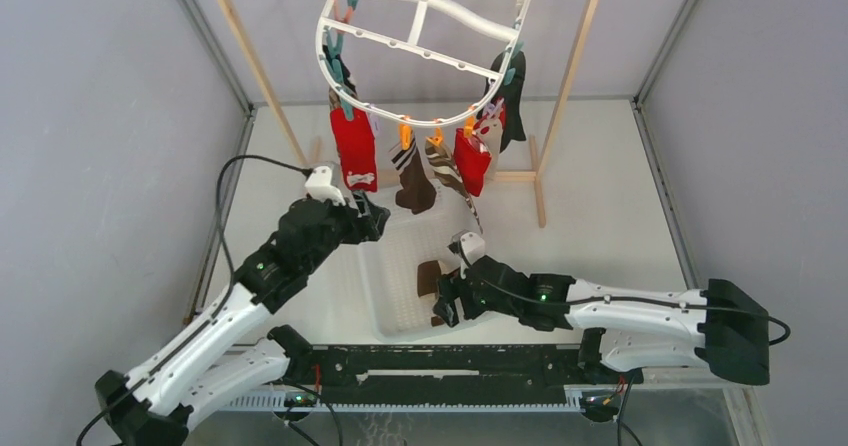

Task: Remove the socks clipped to the hanger
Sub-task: Place the sock in the bin, then adjust the bin at the center of the board.

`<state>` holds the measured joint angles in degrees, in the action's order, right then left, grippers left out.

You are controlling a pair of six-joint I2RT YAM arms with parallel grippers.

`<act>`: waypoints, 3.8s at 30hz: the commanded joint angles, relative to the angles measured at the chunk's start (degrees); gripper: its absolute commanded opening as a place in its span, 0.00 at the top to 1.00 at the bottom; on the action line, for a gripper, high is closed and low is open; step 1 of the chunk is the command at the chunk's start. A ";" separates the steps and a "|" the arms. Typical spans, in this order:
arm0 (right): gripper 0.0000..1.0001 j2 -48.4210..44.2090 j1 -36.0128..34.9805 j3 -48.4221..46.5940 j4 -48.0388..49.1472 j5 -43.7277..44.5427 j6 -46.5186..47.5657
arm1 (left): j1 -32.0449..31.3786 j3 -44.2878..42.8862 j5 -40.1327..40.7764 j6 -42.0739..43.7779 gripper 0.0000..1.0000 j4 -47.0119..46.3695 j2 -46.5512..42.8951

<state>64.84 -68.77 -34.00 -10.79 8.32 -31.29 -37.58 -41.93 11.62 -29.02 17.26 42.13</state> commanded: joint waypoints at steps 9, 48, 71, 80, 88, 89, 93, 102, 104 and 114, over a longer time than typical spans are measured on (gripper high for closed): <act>0.21 -5.91 -2.96 -1.92 -6.88 5.08 -2.32 | -0.16 -2.74 2.70 0.87 0.29 -7.17 17.02; 0.28 -11.68 14.68 3.06 -11.84 0.15 -0.26 | -2.04 10.43 5.29 -2.61 0.45 -11.50 20.96; 0.28 -9.68 32.51 1.66 -9.89 -12.01 7.67 | -14.47 15.33 10.00 -10.21 0.45 -4.87 12.12; 0.27 -2.78 34.29 -3.57 -8.21 -14.31 11.44 | -20.27 18.13 12.68 -15.02 0.45 -2.46 8.38; 0.27 2.39 35.54 -8.38 -6.79 -16.40 13.62 | -23.68 21.01 14.76 -18.79 0.45 2.13 1.22; 0.27 3.00 35.67 -8.77 -6.49 -16.59 13.89 | -24.01 21.23 15.02 -19.25 0.45 2.76 0.52; 0.27 5.73 36.14 -10.32 -5.32 -18.07 14.32 | -25.87 21.73 16.20 -21.04 0.45 4.78 -1.66; 0.27 11.55 36.19 -13.75 -1.95 -20.69 14.51 | -32.73 21.53 19.45 -25.80 0.46 5.42 -1.56; 0.27 12.94 36.25 -14.68 -1.33 -21.21 14.57 | -34.11 20.96 20.10 -26.42 0.46 5.44 -0.53; 0.27 19.28 36.23 -20.20 0.41 -22.34 15.16 | -41.56 18.54 23.51 -31.04 0.46 5.29 4.16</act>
<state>82.50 -33.04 -51.00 -13.47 -14.06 -17.63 -76.40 -22.50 34.33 -55.92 17.61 43.83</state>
